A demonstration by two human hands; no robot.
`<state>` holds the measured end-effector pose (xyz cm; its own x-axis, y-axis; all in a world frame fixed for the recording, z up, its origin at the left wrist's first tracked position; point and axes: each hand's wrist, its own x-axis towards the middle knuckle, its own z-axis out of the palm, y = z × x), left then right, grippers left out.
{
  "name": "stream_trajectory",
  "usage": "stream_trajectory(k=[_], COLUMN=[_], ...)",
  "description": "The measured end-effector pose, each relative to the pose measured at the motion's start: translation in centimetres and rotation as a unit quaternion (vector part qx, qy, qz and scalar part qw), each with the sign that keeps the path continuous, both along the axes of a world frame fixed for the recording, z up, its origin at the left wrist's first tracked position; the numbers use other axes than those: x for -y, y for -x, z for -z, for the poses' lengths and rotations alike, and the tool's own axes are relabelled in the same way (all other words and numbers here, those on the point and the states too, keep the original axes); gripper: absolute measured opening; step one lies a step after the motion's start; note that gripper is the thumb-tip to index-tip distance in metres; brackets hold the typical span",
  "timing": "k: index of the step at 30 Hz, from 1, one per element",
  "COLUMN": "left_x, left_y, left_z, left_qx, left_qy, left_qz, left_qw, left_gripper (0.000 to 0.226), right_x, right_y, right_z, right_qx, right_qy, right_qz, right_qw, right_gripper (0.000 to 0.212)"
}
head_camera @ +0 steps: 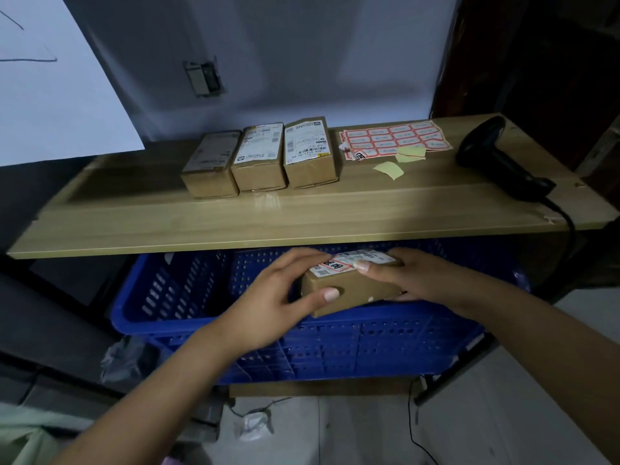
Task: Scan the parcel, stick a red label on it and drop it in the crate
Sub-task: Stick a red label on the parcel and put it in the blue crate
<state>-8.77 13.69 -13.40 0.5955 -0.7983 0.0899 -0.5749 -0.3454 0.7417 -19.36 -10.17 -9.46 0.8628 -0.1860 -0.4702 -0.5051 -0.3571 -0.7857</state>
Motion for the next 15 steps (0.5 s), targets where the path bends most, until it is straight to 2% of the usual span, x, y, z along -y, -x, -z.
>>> stream_trajectory(k=[1, 3, 5, 8, 10, 12, 15], left_x=[0.2, 0.9, 2.0, 3.7, 5.0, 6.3, 7.2], left_y=[-0.6, -1.9, -3.4, -5.4, -6.6, -8.0, -9.7], left_z=[-0.1, -0.1, 0.3, 1.7, 2.7, 4.0, 6.6], left_qx=[-0.03, -0.081, -0.083, -0.063, -0.04, -0.028, -0.07], left_qy=[-0.025, -0.087, -0.171, -0.254, -0.285, -0.304, -0.306], left_qz=[0.013, 0.039, 0.056, 0.075, 0.073, 0.064, 0.044], left_qw=[0.999, 0.992, 0.98, 0.962, 0.955, 0.95, 0.949], left_gripper=[0.068, 0.066, 0.068, 0.08, 0.089, 0.093, 0.088], right_x=[0.5, 1.5, 2.1, 2.7, 2.9, 3.4, 3.7], right_y=[-0.7, -2.1, -3.7, -5.8, -6.9, -7.7, -7.7], right_z=[0.4, 1.5, 2.6, 4.2, 5.2, 6.5, 7.2], right_qx=[-0.01, -0.038, -0.076, -0.107, -0.117, -0.116, -0.098], right_qy=[-0.018, -0.028, -0.022, -0.037, -0.038, -0.026, -0.009], right_qz=[-0.009, -0.017, -0.026, -0.016, -0.012, -0.008, -0.008], right_qw=[1.0, 0.999, 0.997, 0.993, 0.992, 0.993, 0.995], right_gripper=[0.04, 0.061, 0.076, 0.085, 0.082, 0.069, 0.059])
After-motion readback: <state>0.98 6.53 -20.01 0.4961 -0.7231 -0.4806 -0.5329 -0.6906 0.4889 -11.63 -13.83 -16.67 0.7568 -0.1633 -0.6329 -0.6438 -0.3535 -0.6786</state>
